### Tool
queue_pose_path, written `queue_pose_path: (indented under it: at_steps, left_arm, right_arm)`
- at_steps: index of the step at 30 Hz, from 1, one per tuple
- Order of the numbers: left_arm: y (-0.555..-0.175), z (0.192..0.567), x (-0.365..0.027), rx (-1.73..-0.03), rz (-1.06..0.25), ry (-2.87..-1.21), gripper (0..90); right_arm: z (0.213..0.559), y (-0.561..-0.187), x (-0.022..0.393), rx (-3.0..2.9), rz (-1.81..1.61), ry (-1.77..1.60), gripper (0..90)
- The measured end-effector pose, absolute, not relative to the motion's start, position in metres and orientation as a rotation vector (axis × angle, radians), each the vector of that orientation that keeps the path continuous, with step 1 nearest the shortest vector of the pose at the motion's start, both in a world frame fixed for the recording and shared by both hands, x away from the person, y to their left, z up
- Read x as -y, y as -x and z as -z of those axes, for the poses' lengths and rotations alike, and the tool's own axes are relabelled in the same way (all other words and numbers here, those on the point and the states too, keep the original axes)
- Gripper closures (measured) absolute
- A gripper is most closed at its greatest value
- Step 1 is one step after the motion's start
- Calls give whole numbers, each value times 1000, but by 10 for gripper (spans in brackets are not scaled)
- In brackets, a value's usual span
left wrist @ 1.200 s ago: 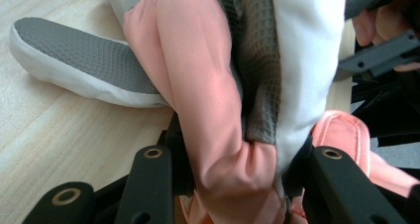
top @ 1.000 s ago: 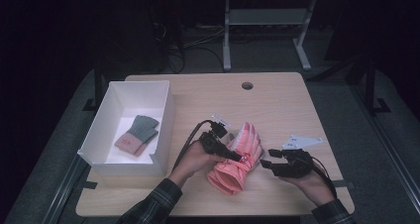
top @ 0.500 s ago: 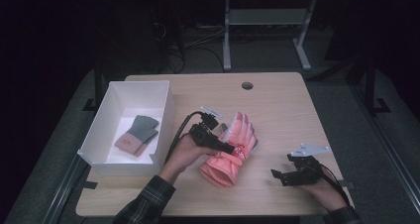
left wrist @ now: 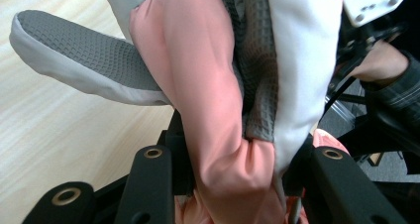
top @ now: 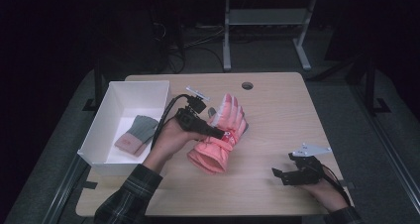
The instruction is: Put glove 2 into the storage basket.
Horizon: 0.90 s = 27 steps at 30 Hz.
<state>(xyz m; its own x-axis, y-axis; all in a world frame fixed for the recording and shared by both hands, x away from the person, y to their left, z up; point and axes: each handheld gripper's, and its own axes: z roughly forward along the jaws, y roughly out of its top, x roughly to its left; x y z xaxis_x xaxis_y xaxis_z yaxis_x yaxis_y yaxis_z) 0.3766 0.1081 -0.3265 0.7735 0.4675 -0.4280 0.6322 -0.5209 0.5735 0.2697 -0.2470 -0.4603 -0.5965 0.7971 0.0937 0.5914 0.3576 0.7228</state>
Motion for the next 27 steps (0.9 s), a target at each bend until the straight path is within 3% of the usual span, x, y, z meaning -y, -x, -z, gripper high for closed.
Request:
queue_pose_path:
  at_steps: [27]
  left_arm:
    - [-390,259,-187,-945,130,-2112,594]
  right_arm:
    - [463,-271,247,-2321,-1072,-1239,108]
